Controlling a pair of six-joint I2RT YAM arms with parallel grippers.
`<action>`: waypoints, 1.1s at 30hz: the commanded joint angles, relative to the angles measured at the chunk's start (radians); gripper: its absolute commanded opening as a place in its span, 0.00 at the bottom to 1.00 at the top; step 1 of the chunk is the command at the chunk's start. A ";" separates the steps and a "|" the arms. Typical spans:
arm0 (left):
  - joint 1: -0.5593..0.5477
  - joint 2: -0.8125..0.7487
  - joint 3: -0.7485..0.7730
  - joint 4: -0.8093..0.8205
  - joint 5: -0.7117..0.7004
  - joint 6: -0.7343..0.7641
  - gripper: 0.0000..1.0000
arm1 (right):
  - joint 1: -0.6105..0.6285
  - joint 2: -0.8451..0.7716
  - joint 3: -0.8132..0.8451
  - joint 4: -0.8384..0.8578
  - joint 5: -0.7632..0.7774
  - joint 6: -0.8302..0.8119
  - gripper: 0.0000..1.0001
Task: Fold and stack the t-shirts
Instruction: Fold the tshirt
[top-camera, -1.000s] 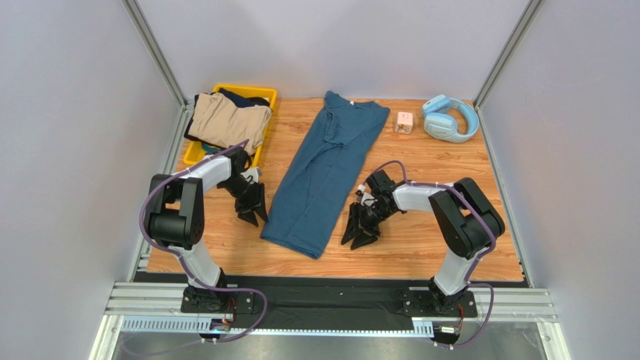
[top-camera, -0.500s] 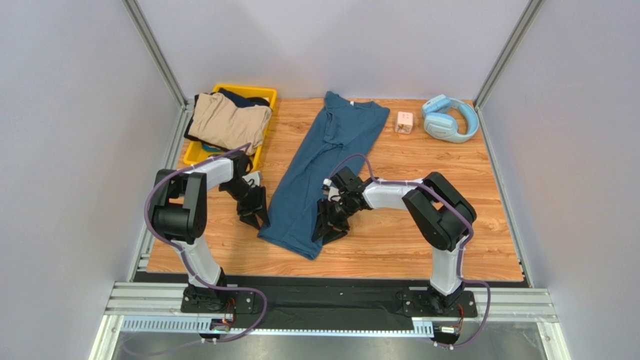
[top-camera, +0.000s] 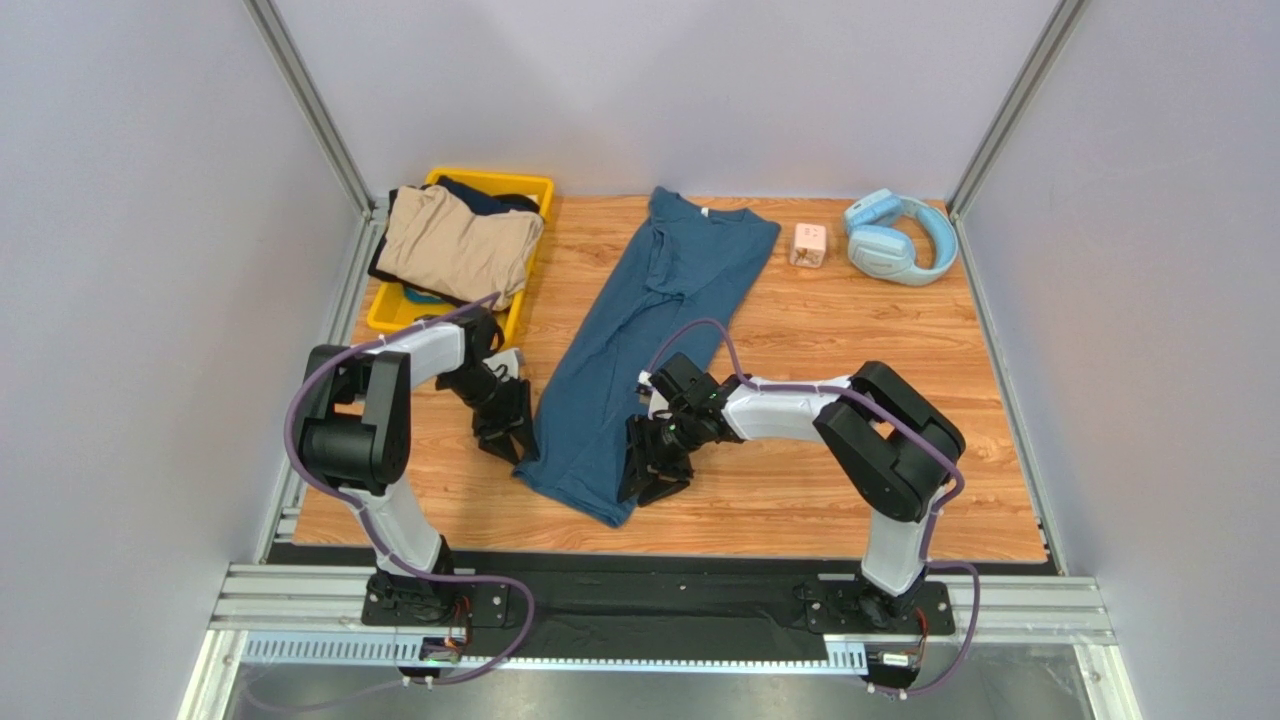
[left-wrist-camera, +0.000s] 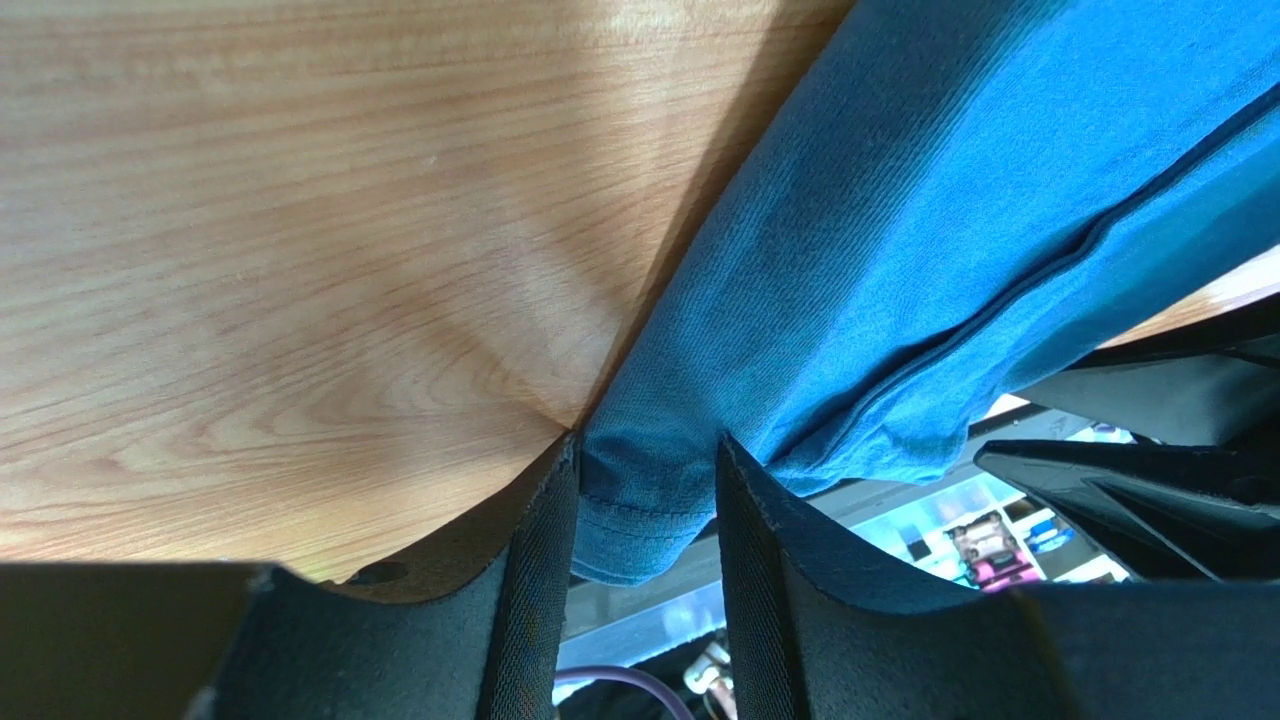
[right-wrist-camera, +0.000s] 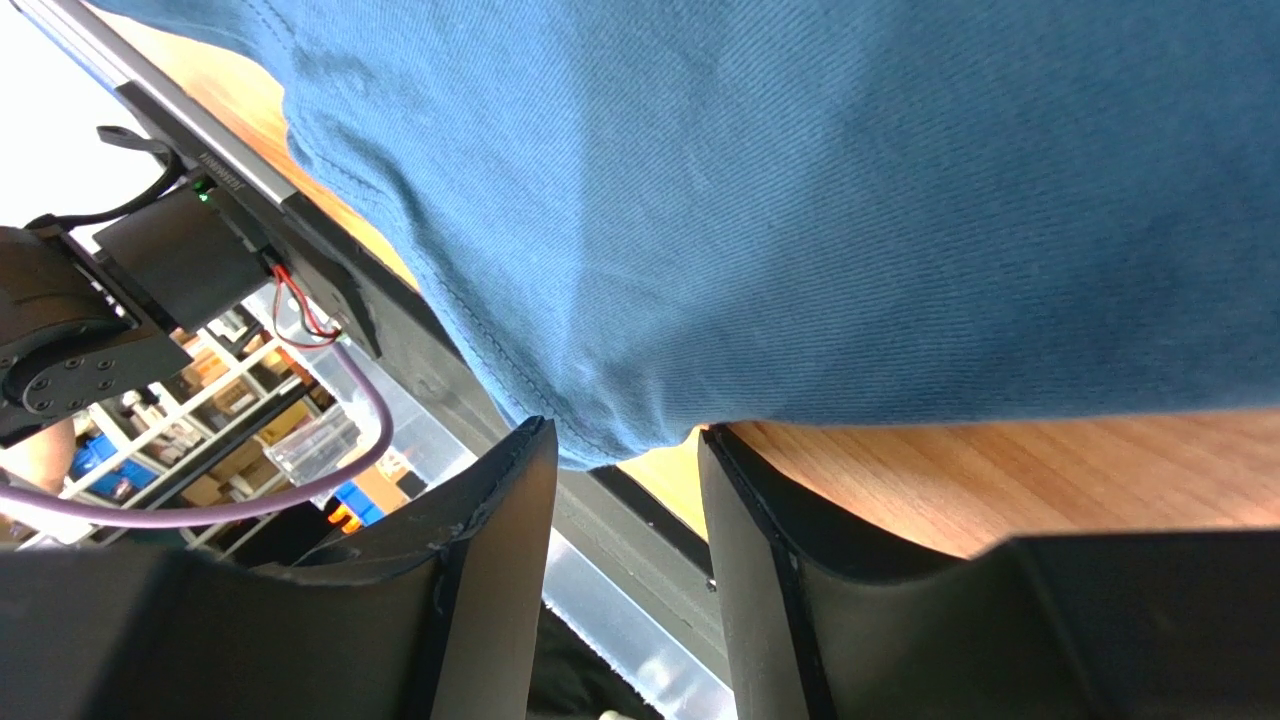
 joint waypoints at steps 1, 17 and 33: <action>0.001 -0.002 -0.005 0.021 -0.006 0.004 0.45 | 0.005 0.072 -0.048 -0.145 0.265 -0.072 0.47; 0.001 -0.025 -0.028 0.021 0.012 0.009 0.00 | 0.026 0.118 -0.030 -0.146 0.249 -0.040 0.00; -0.006 -0.209 0.016 -0.008 0.173 -0.025 0.00 | -0.001 -0.245 -0.007 -0.353 0.294 -0.070 0.00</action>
